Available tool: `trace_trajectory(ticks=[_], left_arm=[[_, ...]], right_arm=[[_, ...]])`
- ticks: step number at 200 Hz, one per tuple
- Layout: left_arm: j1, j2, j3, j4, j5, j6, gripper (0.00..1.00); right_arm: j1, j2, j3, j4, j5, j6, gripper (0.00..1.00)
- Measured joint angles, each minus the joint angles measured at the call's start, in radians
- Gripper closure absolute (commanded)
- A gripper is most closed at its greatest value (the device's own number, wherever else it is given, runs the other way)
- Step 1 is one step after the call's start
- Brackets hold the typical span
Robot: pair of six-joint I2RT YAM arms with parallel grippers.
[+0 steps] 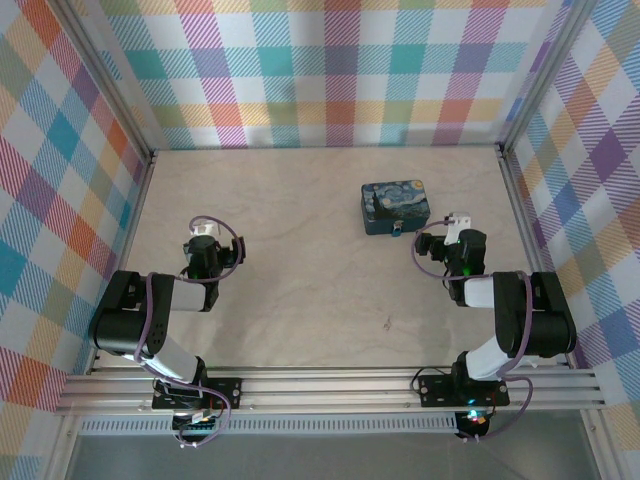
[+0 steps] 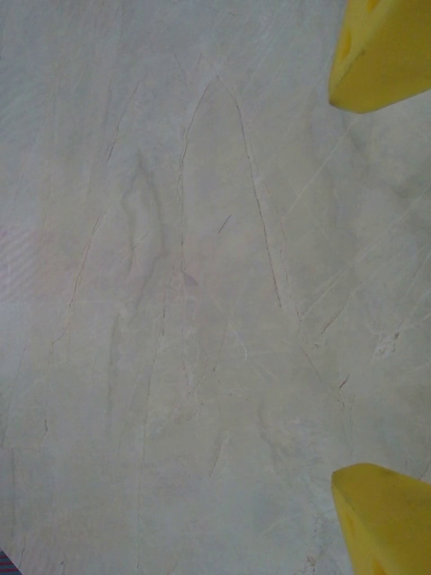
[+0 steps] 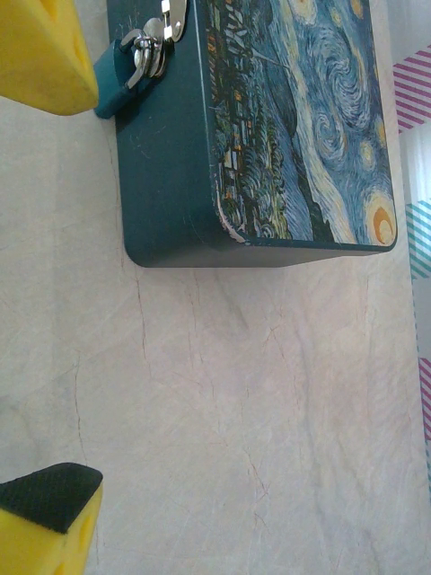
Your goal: Unlock the padlock with the key
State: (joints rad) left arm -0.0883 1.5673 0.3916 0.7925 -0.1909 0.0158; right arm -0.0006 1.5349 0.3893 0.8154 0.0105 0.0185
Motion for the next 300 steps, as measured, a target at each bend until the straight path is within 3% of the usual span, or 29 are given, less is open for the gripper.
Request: trace_trajectory(ticks=[57,106,143,182,209,256,300], left_arm=[[0.0,-0.068,0.0,-0.05,-0.015,-0.006,0.0],[0.0,-0.42,0.042,-0.251,-0.022,-0.102,0.0],[0.0,-0.463,0.259,-0.529,0.075,-0.3,0.0],[-0.023,-0.324,0.429,-0.711,0.258,-0.481,0.0],[-0.111,-0.192,0.494,-0.77,0.35,-0.549,0.0],[-0.291,0.042,0.655,-0.785,0.459,-0.616,0.0],[-0.386,0.275,0.865,-0.764,0.536,-0.653,0.04]], right_arm=[[0.0,-0.008,0.002,-0.02,0.0,0.0,0.0],[0.0,-0.281,0.105,-0.338,0.006,0.045,0.0],[0.0,-0.421,0.226,-0.589,-0.064,0.123,0.0],[0.0,-0.396,0.312,-0.776,-0.167,0.214,0.0],[0.0,-0.284,0.388,-0.849,-0.222,0.253,0.0],[-0.042,-0.059,0.516,-0.888,-0.288,0.285,0.0],[-0.053,0.129,0.665,-0.897,-0.32,0.264,0.0]])
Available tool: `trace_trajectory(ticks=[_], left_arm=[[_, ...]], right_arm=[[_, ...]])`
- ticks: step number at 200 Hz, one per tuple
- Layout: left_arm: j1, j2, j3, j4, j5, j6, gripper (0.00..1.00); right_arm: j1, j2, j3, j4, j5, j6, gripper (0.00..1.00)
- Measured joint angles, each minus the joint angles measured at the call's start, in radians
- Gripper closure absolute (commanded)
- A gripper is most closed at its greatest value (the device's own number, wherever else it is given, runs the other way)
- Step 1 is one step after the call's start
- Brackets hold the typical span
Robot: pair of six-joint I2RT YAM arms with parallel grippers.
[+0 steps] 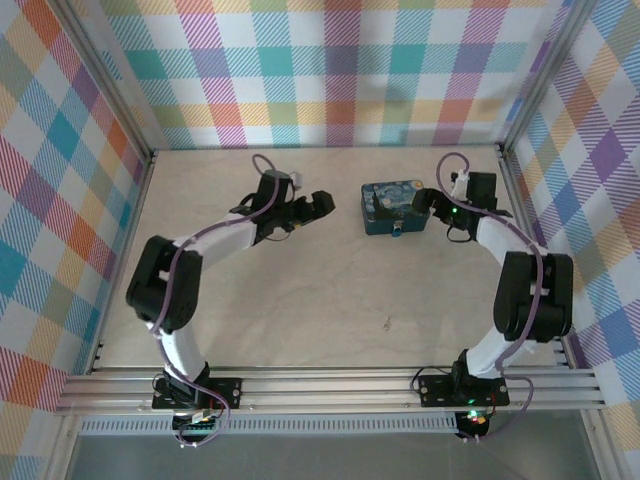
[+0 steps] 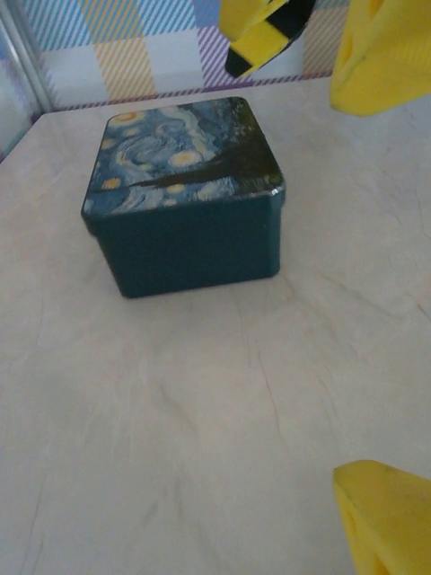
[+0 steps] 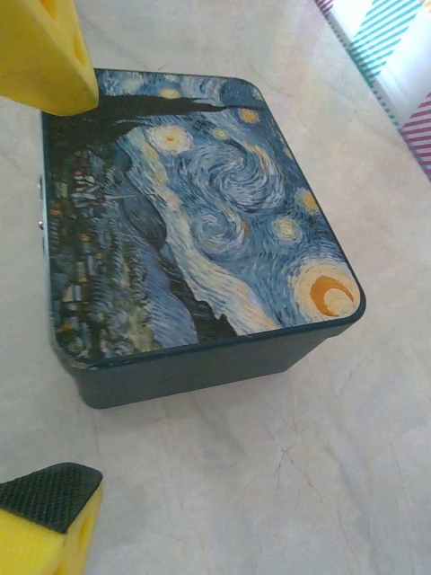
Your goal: Unlock the padlock with the key
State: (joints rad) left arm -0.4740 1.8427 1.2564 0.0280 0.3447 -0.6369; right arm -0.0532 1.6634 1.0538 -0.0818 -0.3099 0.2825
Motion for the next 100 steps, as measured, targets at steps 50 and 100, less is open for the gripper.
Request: trace_trajectory(ticks=[50,100], left_arm=[[-0.057,0.244,0.232,-0.002,0.069,-0.034,0.04],[-0.089,0.385,0.377,-0.011,0.112,-0.056,0.04]], right_arm=[[0.0,0.124,0.105,-0.011,-0.048,-0.025,0.0],[0.002,0.177,0.136,-0.041,-0.13,-0.051,0.01]])
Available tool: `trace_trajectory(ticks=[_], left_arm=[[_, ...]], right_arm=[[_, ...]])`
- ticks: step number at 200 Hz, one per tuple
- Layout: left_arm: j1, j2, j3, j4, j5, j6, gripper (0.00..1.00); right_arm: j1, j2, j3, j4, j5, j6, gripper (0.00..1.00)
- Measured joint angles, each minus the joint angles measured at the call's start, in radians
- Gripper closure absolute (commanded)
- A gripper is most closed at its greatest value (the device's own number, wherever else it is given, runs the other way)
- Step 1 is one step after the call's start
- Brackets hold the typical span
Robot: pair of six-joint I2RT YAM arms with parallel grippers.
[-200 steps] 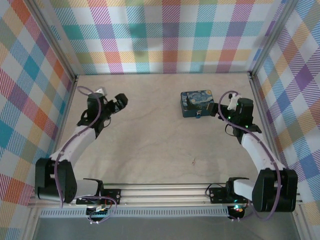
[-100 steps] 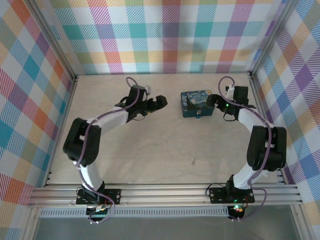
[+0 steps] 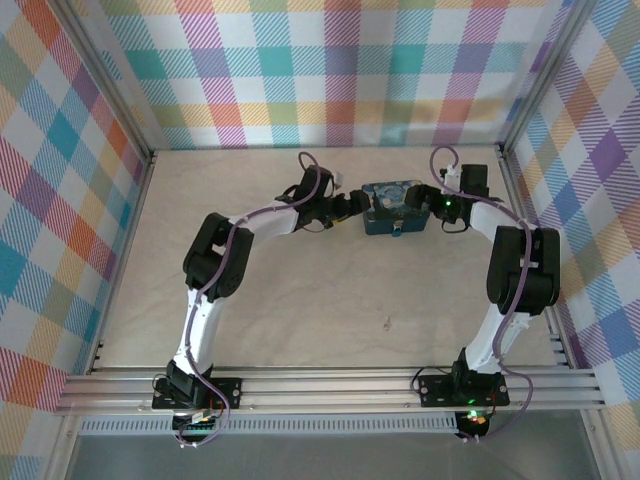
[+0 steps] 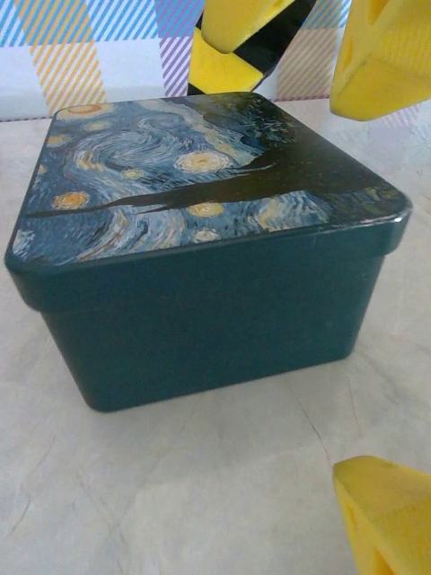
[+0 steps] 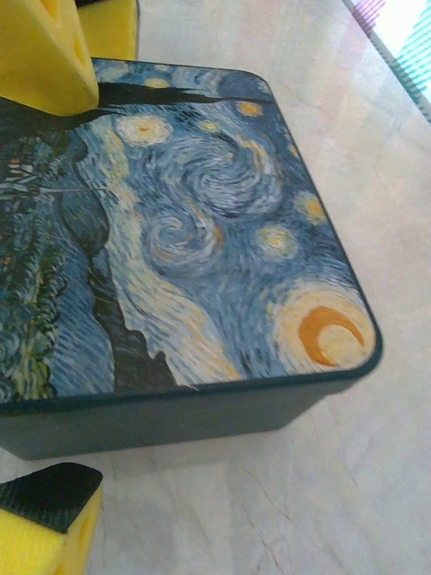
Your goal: Unlock the padlock with the key
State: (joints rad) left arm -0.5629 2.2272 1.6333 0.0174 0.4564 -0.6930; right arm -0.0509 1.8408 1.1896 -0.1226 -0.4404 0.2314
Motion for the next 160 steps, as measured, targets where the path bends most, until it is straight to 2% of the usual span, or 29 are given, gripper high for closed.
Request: trace_trajectory(ticks=[55,107,128,160], left_arm=[[-0.006,0.077,0.132,-0.019,0.034,-0.003,0.08],[-0.003,0.08,0.151,-0.079,0.008,0.036,0.1],[-0.002,0.064,0.12,-0.095,-0.023,0.069,0.09],[0.006,-0.032,-0.022,-0.106,-0.061,0.104,0.09]], right_arm=[[0.032,0.0,0.0,-0.015,-0.051,-0.009,0.04],[0.087,-0.035,-0.056,0.016,-0.031,0.002,0.04],[0.116,-0.069,-0.092,0.019,-0.018,0.021,0.04],[0.187,-0.123,-0.156,0.031,-0.008,0.051,0.04]])
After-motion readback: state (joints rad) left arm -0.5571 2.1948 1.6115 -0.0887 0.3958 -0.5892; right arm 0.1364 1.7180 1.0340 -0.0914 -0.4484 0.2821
